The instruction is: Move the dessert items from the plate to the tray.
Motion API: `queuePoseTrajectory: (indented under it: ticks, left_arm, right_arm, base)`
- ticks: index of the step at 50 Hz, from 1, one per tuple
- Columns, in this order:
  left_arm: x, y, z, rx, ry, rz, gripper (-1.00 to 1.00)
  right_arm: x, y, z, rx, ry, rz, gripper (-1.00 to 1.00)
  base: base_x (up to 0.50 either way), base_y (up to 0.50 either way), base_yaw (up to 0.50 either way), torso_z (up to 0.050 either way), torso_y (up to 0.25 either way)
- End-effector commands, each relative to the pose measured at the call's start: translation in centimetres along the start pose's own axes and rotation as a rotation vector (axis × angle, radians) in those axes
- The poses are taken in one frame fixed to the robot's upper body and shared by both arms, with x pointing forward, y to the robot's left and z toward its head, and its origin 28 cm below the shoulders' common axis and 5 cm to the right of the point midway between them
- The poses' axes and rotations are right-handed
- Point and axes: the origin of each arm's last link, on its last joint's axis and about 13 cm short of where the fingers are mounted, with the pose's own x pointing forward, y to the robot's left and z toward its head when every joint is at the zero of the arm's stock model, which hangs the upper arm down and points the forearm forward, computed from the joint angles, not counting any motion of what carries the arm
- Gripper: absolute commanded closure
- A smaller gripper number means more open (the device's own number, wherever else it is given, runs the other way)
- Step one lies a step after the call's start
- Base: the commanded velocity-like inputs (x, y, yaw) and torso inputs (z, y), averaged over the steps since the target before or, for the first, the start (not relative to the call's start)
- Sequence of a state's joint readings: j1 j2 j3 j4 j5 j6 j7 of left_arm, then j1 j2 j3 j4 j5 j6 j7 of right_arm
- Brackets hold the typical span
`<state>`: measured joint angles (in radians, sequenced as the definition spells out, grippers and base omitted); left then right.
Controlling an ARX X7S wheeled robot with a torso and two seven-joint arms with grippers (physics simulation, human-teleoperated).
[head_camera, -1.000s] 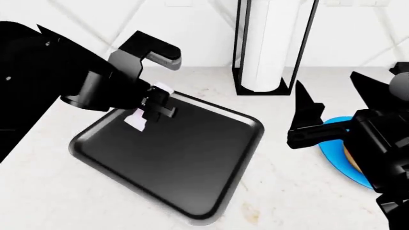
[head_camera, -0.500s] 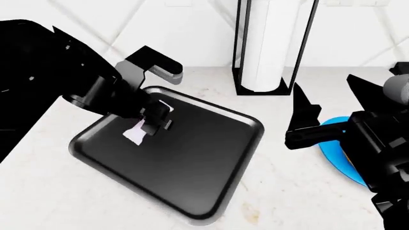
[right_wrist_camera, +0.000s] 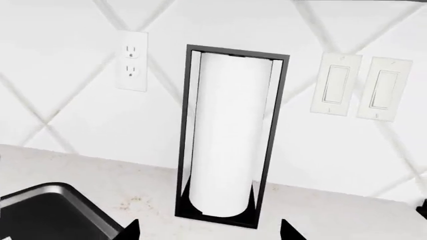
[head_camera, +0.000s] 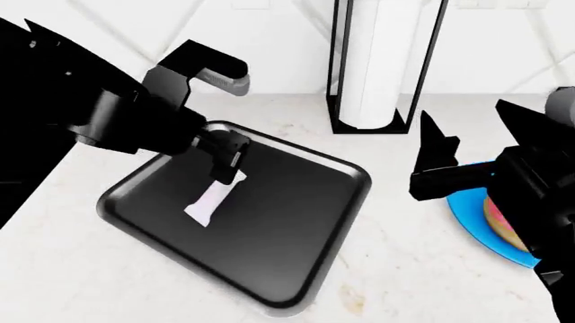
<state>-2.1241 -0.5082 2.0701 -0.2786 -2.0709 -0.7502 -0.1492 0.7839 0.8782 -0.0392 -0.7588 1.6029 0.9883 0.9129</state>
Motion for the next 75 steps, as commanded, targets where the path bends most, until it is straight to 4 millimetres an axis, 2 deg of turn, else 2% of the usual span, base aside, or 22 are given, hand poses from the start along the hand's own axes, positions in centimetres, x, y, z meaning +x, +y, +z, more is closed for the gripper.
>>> queuePoseTrajectory:
  ticks: [1, 8, 17, 18, 21, 27, 39, 51, 55, 64, 75]
  left_arm:
    - [-2.4, -0.7, -1.4, -0.091, -0.208, 0.034, -1.00]
    - [-2.1, -1.5, -3.3, -0.013, -0.257, 0.188, -1.00]
    - [-1.9, -1.7, -4.6, -0.085, -0.348, 0.133, -1.00]
    - [-1.9, -1.7, -4.7, -0.107, -0.369, 0.088, -1.00]
    - [-1.7, -1.5, -4.9, -0.132, -0.350, 0.089, -1.00]
    - [-1.6, -1.6, -5.1, -0.122, -0.323, 0.093, -1.00]
    - [-2.1, -1.6, -4.9, -0.135, -0.381, 0.115, -1.00]
    - [-2.6, -1.7, -4.9, -0.118, -0.396, 0.133, -1.00]
    - [-2.8, -1.7, -5.1, -0.107, -0.403, 0.137, -1.00]
    - [-3.7, -1.3, -5.8, -0.110, -0.442, 0.157, -1.00]
    - [-6.2, -0.5, -6.1, -0.124, -0.511, 0.222, -1.00]
  right_arm:
    - [0.8, -1.6, 1.5, -0.034, 0.074, -0.055, -1.00]
    - [1.8, -3.7, 3.2, -0.023, 0.143, -0.104, -1.00]
    - [3.0, -6.6, 5.2, 0.005, 0.262, -0.141, -1.00]
    - [3.0, -6.8, 5.3, 0.007, 0.284, -0.140, -1.00]
    - [3.3, -7.5, 5.6, 0.040, 0.349, -0.131, -1.00]
    - [3.5, -8.3, 6.2, 0.070, 0.482, -0.105, -1.00]
    - [4.0, -9.6, 10.4, 0.050, 0.644, -0.108, -1.00]
    - [5.0, -11.3, 13.7, -0.024, 0.877, 0.014, -1.00]
    - [5.8, -11.4, 13.4, -0.030, 0.939, 0.074, -1.00]
    - [7.3, -13.1, 13.3, -0.046, 1.029, 0.040, -1.00]
    - [7.1, -13.5, 12.9, -0.002, 1.044, 0.008, -1.00]
  base:
    - [0.00, 0.00, 0.00, 0.000, 0.000]
    - [0.00, 0.00, 0.00, 0.000, 0.000]
    - [0.00, 0.00, 0.00, 0.000, 0.000]
    - [0.00, 0.00, 0.00, 0.000, 0.000]
    - [0.00, 0.00, 0.00, 0.000, 0.000]
    - [0.00, 0.00, 0.00, 0.000, 0.000]
    - [0.00, 0.00, 0.00, 0.000, 0.000]
    - [0.00, 0.00, 0.00, 0.000, 0.000]
    - [0.00, 0.00, 0.00, 0.000, 0.000]
    - [0.00, 0.00, 0.00, 0.000, 0.000]
    - [0.00, 0.00, 0.00, 0.000, 0.000]
